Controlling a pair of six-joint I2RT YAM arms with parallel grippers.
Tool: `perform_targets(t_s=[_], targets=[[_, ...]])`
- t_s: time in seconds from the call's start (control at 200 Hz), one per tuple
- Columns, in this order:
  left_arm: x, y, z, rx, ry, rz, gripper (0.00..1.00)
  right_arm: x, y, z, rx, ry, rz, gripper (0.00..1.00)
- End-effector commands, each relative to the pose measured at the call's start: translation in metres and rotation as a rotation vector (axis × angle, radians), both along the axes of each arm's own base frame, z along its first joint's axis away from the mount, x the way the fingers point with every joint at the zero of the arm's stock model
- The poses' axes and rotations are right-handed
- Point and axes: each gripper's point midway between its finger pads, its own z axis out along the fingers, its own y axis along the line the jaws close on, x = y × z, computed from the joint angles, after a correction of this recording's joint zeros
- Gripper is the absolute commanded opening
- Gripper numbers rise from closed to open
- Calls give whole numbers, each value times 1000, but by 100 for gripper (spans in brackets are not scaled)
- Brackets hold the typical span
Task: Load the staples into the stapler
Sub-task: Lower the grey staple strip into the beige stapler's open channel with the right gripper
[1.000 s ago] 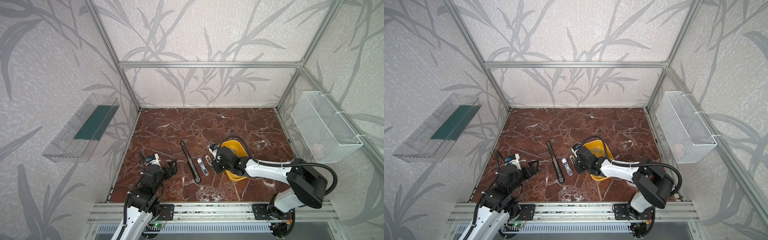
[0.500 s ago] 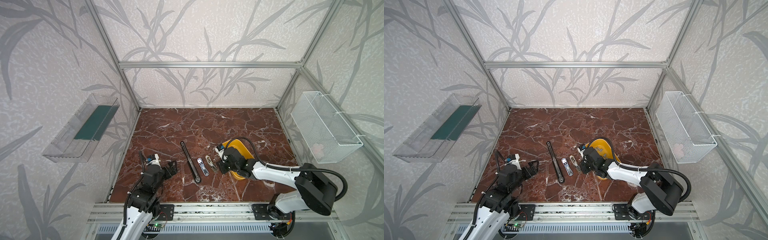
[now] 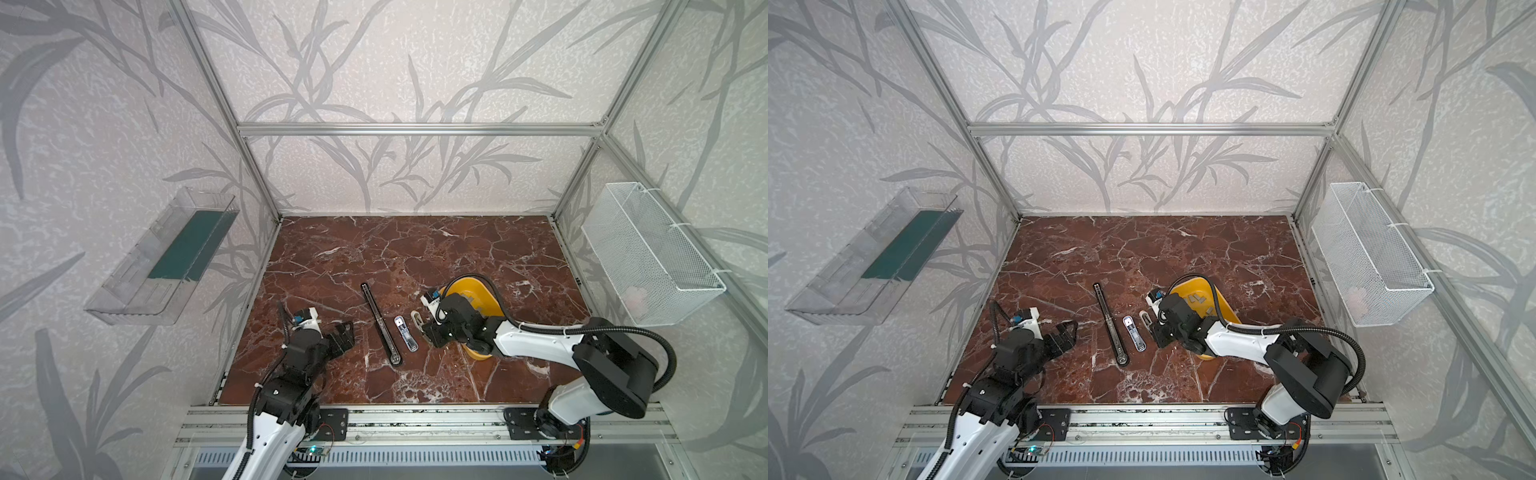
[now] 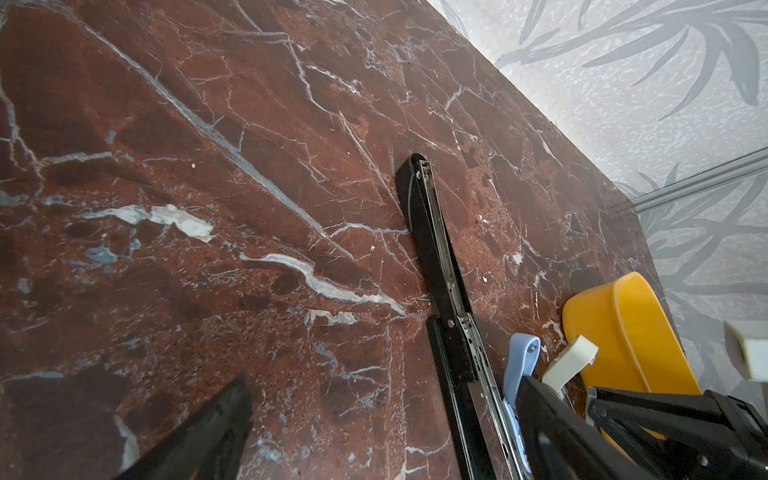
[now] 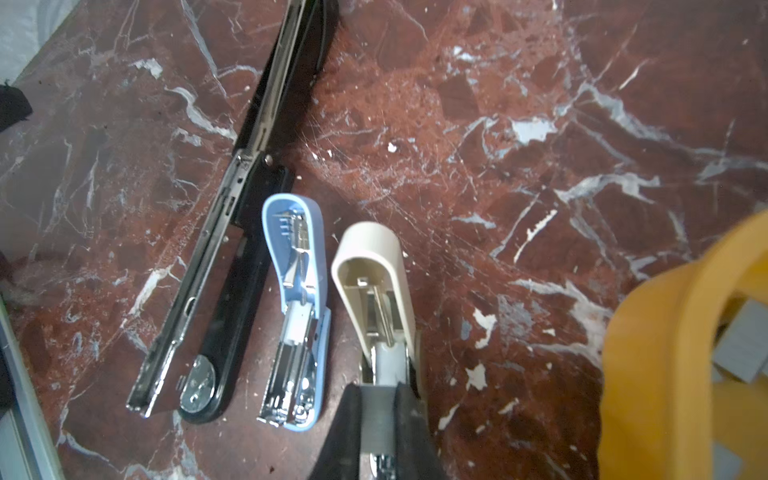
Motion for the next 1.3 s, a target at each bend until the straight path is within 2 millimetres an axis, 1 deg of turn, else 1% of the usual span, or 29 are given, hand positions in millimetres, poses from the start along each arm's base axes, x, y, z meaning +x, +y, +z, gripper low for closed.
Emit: perform_targets(t_s=[0.0,0.11,0.32,0.525,1.295], targets=[[-1,2,-4,2,7,15,99,6,0,5,-16,-19,-32,0],[-1,2,-4,2,6,14,99,4,1,5,-17,-26,-19,0],[-1,3,-4,3,7,14,99,2,-2,-2,-60,-22,4,0],[-1,2,-4,1,6,13,99,-2,-3,-3,-63,-18,21,0],[-1,2,-4,1,8,15,99,-5,1,-11,-70,19,39,0]])
